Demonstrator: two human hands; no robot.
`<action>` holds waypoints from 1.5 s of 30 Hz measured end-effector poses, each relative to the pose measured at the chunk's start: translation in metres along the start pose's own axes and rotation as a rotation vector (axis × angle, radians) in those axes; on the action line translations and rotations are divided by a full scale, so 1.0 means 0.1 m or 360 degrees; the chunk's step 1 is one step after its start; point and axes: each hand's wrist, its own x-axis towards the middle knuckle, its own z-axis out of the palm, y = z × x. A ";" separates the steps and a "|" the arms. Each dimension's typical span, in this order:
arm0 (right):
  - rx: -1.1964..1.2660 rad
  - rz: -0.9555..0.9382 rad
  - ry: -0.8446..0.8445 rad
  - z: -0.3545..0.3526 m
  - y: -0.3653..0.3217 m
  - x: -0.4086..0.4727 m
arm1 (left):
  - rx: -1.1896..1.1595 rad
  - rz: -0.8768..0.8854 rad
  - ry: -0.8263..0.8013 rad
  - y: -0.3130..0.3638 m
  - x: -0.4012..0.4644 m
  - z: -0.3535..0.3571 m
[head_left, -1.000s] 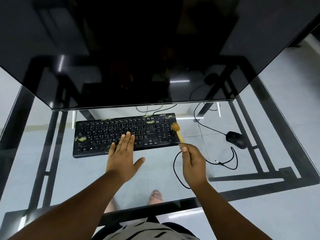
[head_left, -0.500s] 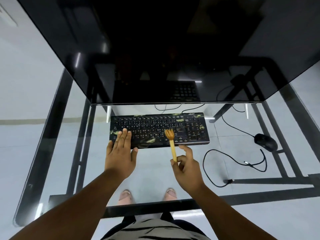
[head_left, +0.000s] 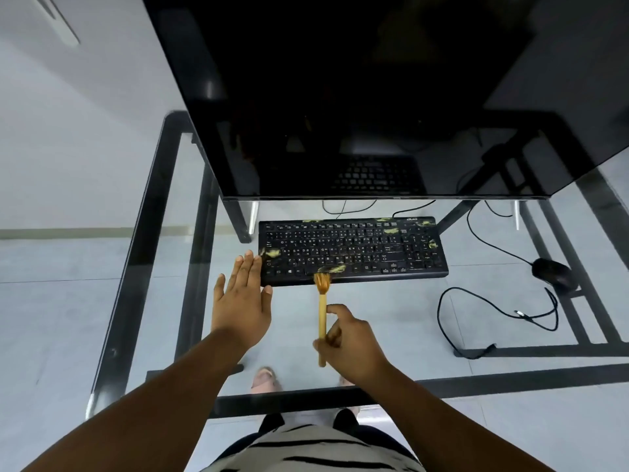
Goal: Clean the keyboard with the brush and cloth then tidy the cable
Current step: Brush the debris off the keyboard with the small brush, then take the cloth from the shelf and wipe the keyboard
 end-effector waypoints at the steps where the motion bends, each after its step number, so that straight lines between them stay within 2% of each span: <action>1: -0.0024 0.0025 -0.0055 0.05 -0.05 0.00 | 0.0010 -0.0005 -0.0012 -0.04 0.00 0.00; 6: -0.0105 0.0061 -0.0226 0.24 -0.22 0.01 | 0.0053 -0.0035 -0.0036 -0.14 -0.01 -0.03; 14: -0.0120 0.0150 -0.0247 0.30 -0.28 0.06 | 0.0029 -0.0028 -0.0069 -0.19 -0.03 -0.11; 20: -0.0170 0.0052 0.0014 0.20 -0.32 0.16 | 0.0019 0.0027 0.0082 -0.21 0.04 -0.30; 27: -0.0159 -0.0487 0.0425 -0.29 -0.92 0.34 | -0.0062 0.0132 0.0458 -0.15 0.24 -0.93; 37: -0.0083 -0.1305 0.0918 -1.16 -2.39 0.33 | -0.0059 0.0343 0.1086 0.08 0.35 -2.41; 45: 0.0075 -0.1646 0.1160 -1.68 -3.40 0.40 | -0.0040 0.0365 0.1495 0.02 0.60 -3.37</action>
